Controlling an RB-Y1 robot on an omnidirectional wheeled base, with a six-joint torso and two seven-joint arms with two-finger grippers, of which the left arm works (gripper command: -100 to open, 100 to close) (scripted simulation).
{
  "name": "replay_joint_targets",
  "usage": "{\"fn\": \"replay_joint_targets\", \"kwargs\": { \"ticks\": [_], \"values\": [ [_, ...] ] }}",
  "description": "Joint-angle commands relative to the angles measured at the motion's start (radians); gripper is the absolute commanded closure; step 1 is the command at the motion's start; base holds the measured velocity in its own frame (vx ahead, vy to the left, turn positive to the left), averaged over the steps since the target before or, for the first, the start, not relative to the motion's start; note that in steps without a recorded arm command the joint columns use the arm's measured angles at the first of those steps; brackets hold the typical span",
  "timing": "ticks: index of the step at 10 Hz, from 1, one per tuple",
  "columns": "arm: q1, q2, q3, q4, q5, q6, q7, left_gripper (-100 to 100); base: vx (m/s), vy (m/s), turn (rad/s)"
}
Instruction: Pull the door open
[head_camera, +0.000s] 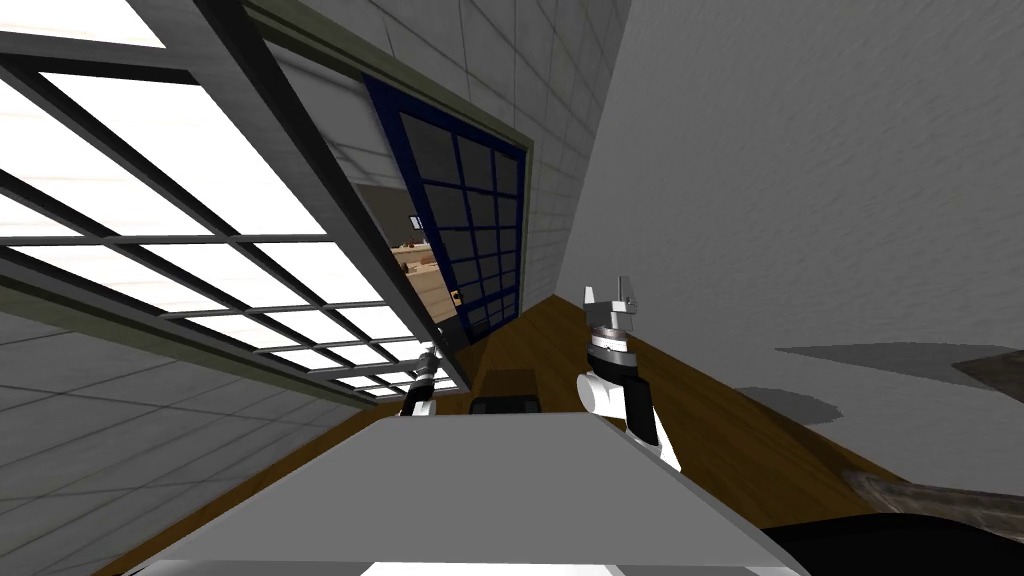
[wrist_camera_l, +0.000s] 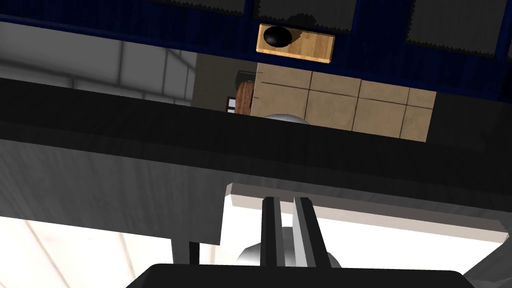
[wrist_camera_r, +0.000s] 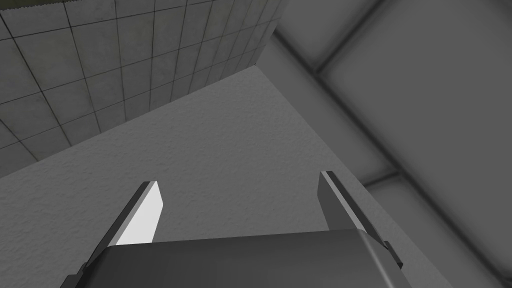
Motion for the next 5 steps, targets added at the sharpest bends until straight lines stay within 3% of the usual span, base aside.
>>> {"fn": "replay_joint_targets", "kwargs": {
  "ticks": [1,2,3,5],
  "values": [
    [0.002,0.016,0.012,0.021,0.02,0.004,0.041,100,-0.044,0.019,-0.092],
    [0.001,0.018,0.006,0.021,0.031,0.003,0.068,100,-0.091,0.052,-0.167],
    [-0.006,0.005,-0.014,-0.003,0.036,-0.002,0.087,-100,-0.095,0.025,-0.181],
    [-0.006,0.006,-0.023,-0.007,0.054,-0.004,0.127,-100,-0.069,0.008,-0.091]
  ]
}}
